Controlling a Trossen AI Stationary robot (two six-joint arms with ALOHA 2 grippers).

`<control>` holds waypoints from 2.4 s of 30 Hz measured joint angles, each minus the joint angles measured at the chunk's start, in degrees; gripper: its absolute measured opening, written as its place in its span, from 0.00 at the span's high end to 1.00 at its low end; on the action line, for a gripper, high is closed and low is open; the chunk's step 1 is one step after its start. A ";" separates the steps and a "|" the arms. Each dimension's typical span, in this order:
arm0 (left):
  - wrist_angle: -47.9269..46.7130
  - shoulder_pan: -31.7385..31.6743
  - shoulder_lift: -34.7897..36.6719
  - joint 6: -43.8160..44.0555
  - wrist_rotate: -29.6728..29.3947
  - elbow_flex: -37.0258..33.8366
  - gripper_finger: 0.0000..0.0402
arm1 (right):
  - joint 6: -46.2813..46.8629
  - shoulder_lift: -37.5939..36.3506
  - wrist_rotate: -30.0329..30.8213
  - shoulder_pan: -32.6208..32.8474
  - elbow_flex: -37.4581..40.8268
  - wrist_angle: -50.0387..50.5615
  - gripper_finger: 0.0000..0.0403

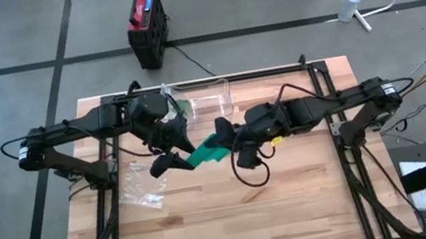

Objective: Roll bandage
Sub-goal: Roll the blue bandage

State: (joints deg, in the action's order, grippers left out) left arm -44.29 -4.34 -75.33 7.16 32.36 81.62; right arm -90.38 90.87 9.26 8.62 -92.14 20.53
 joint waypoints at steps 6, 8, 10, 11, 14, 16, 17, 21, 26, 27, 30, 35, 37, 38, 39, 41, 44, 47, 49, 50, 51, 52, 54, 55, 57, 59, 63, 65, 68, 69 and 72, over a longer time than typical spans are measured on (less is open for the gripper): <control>0.28 0.00 0.02 0.33 -0.04 0.00 0.37 | -1.12 0.00 -3.88 -1.80 0.00 0.16 0.98; 0.32 0.00 0.02 0.26 -0.06 0.00 0.38 | -2.26 0.00 -4.56 -2.01 0.00 0.17 0.98; 0.53 0.00 0.04 0.04 -0.09 0.00 0.40 | -3.15 0.00 -5.27 -2.08 0.00 0.10 0.98; 0.77 0.00 0.04 -0.01 -0.09 0.00 0.41 | -3.58 0.02 -5.33 -2.08 0.00 0.10 0.98; 0.83 0.00 0.03 -0.14 0.25 0.00 0.45 | -5.79 0.04 -5.44 -2.40 0.02 0.13 0.98; 1.14 0.00 -0.14 -0.37 0.36 0.00 0.48 | -6.30 0.04 -5.72 -2.68 0.09 0.13 0.98; 1.15 0.00 -0.16 -0.37 0.35 0.00 0.50 | -6.32 0.04 -5.86 -2.71 0.09 0.14 0.98; 1.18 -0.04 -0.30 -0.60 0.51 0.00 0.55 | -7.18 0.07 -5.99 -2.91 0.09 0.04 0.98; 1.24 -0.04 -0.40 -1.49 0.61 0.00 0.61 | -7.82 0.07 -6.45 -3.03 0.11 -0.09 0.98; 1.36 -0.04 -0.39 -1.77 0.59 0.00 0.62 | -7.81 0.07 -6.46 -3.03 0.11 -0.12 0.98; 1.39 0.00 -0.40 -2.17 0.02 0.00 0.67 | -6.85 0.07 -6.41 -3.03 0.11 -0.07 0.98; 1.36 0.00 -0.39 -3.92 -0.29 0.00 0.82 | -1.97 0.07 -6.27 -3.06 0.11 0.01 0.86; 1.37 0.00 -0.39 -4.65 -1.14 0.00 0.91 | 2.36 0.07 -6.24 -3.03 0.11 0.01 0.78; 1.21 0.00 -0.25 -5.11 -2.21 0.00 0.94 | 4.52 0.08 -6.13 -3.03 0.11 0.09 0.75; 0.89 0.04 -0.11 -5.59 -3.64 0.00 0.96 | 7.10 0.07 -6.08 -3.10 0.11 0.13 0.71; -0.26 0.03 0.45 -6.81 -6.86 0.00 0.96 | 12.61 0.10 -6.37 -3.58 0.03 0.18 0.63; -2.74 0.00 1.34 -9.34 -13.38 0.00 0.93 | 20.29 0.38 -7.82 -5.34 -0.05 0.18 0.50; -6.07 0.00 1.64 -11.50 -21.07 0.00 0.95 | 27.82 1.19 -8.35 -7.53 -0.26 0.31 0.39; -7.96 -0.04 1.68 -12.31 -27.12 0.00 0.97 | 33.19 2.36 -9.83 -9.23 -1.25 0.32 0.32; -8.88 -0.04 1.70 -12.59 -29.96 0.00 0.98 | 36.39 3.03 -10.84 -10.15 -2.03 0.20 0.30; -9.75 -0.04 1.67 -12.87 -32.46 0.00 0.98 | 39.59 3.78 -12.19 -11.12 -2.94 0.23 0.28; -10.34 -0.05 1.53 -13.21 -34.40 0.00 0.98 | 42.26 4.79 -13.93 -12.16 -4.01 0.30 0.26; -11.33 -0.04 1.41 -14.29 -37.71 0.00 0.97 | 47.17 7.36 -16.80 -14.19 -6.76 0.99 0.25; -11.83 0.00 1.38 -14.84 -39.03 0.00 0.97 | 49.48 8.85 -17.76 -15.13 -8.42 2.09 0.25; -12.97 0.21 1.40 -15.66 -41.21 0.00 0.97 | 53.66 12.20 -20.37 -17.08 -11.98 5.25 0.27; -14.62 0.30 1.47 -16.45 -43.67 0.00 0.97 | 56.16 15.19 -23.26 -18.70 -15.74 8.09 0.29; -18.31 0.48 1.88 -18.04 -49.26 0.00 0.97 | 59.30 20.47 -24.35 -20.78 -24.30 13.79 0.34; -19.70 0.52 1.88 -19.15 -52.05 0.00 0.97 | 61.26 22.29 -24.43 -21.36 -27.52 16.35 0.36; -19.84 0.56 1.86 -20.72 -55.26 0.00 0.97 | 62.02 24.54 -24.28 -21.56 -31.20 19.58 0.40; -19.82 0.55 1.86 -21.30 -55.69 0.00 0.97 | 62.02 25.12 -24.29 -21.57 -32.01 20.45 0.41; -19.83 0.57 1.90 -23.11 -55.78 0.00 0.97 | 61.97 26.25 -24.27 -21.54 -33.10 20.92 0.45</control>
State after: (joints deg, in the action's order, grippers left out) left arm -64.12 -3.77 -73.43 -15.96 -23.42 81.62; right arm -28.41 117.12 -15.01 -12.92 -125.24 41.46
